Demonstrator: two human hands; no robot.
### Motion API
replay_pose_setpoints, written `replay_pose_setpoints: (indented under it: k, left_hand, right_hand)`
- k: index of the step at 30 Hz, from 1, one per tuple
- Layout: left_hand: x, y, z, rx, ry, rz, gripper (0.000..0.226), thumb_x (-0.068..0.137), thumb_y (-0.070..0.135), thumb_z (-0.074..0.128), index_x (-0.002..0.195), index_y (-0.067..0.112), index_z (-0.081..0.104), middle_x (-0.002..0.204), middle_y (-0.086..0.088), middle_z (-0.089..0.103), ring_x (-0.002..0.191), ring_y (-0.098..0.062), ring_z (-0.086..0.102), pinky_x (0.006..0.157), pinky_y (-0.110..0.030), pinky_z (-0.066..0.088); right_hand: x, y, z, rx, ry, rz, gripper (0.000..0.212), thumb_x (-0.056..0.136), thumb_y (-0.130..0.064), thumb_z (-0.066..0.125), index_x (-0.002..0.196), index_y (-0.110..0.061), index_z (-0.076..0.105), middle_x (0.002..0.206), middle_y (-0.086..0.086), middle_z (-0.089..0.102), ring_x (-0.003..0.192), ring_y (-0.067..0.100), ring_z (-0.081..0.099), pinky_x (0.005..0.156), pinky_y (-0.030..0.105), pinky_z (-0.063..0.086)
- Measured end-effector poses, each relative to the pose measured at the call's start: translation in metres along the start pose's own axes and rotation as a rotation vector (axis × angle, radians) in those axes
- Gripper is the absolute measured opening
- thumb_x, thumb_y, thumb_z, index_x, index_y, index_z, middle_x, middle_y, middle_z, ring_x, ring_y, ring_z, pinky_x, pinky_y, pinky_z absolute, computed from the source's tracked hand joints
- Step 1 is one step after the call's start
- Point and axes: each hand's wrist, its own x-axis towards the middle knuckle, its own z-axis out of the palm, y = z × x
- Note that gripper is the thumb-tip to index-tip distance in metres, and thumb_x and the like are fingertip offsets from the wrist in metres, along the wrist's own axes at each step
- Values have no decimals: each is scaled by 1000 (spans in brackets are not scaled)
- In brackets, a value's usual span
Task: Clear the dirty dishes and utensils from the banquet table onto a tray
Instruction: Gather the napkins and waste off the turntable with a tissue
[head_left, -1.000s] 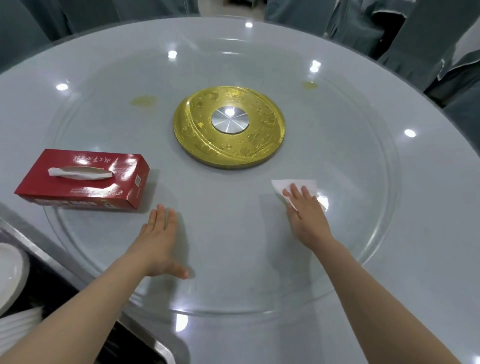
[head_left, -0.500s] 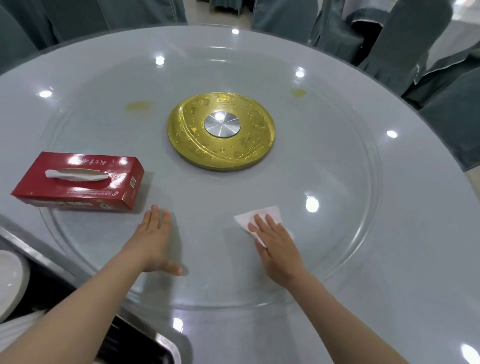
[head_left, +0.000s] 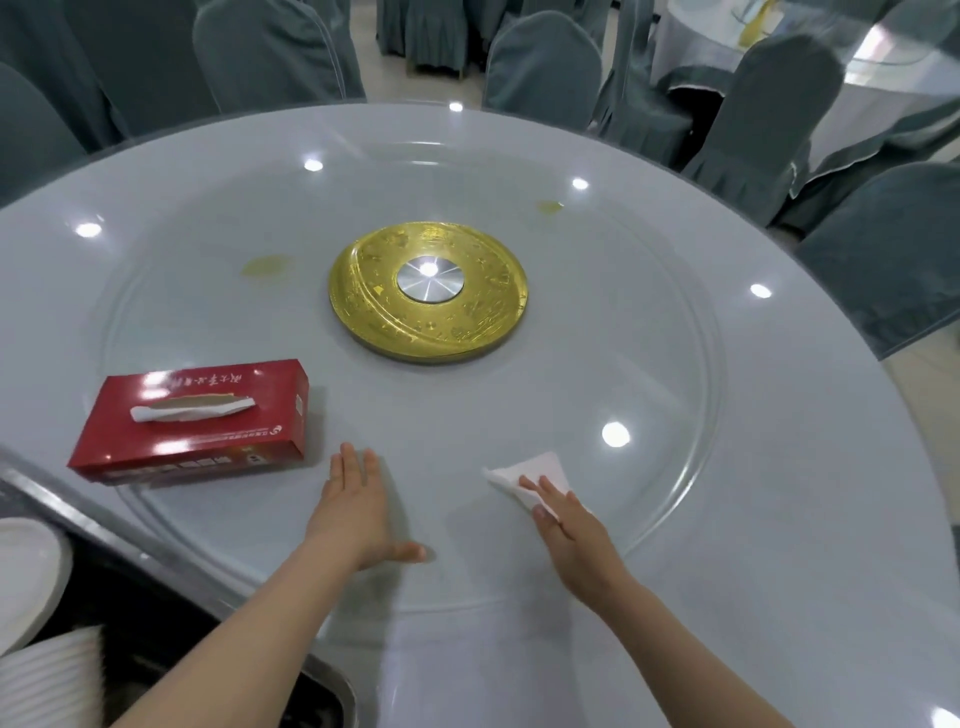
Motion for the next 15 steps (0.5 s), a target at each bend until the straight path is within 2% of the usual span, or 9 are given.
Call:
replay_pose_setpoints:
  k: [3, 5, 7, 11, 15]
  left_hand:
    - [-5, 25, -7, -69, -69, 22, 129, 71, 80, 54, 150, -1, -10, 155, -28, -21, 145, -39, -18, 118, -40, -1]
    - [-7, 37, -18, -142, -98, 72, 105, 84, 73, 44, 151, -1, 10, 158, -27, -4, 147, -37, -1, 118, -38, 9]
    - [-9, 44, -22, -233, -79, 131, 91, 90, 66, 43, 151, 2, 18, 160, -19, 8, 147, -28, 15, 115, -31, 16]
    - [-20, 60, -24, -451, 137, 323, 73, 91, 52, 54, 151, 19, 27, 158, 3, 25, 144, -11, 26, 113, -24, 18]
    - [-19, 58, -42, -536, 356, 332, 68, 90, 48, 58, 149, 26, 33, 154, 5, 34, 142, -13, 31, 110, -24, 23]
  right_hand:
    - [-5, 4, -16, 160, 106, 67, 39, 103, -26, 39, 140, -27, 48, 141, 3, 52, 131, 22, 45, 106, 31, 34]
    - [-7, 5, -25, 195, 169, 72, 37, 102, -25, 39, 137, -22, 53, 119, 8, 64, 110, 22, 57, 93, 32, 41]
    - [-10, 4, -32, 264, 231, 63, 31, 102, -23, 39, 126, -22, 60, 102, 5, 67, 96, 22, 60, 84, 32, 44]
    - [-15, 5, -46, 439, 271, 110, 32, 102, -26, 39, 113, -16, 67, 102, 0, 70, 99, 19, 64, 89, 35, 46]
    - [-19, 9, -57, 609, 333, 163, 31, 102, -25, 39, 118, -17, 65, 107, -1, 69, 104, 16, 63, 90, 30, 45]
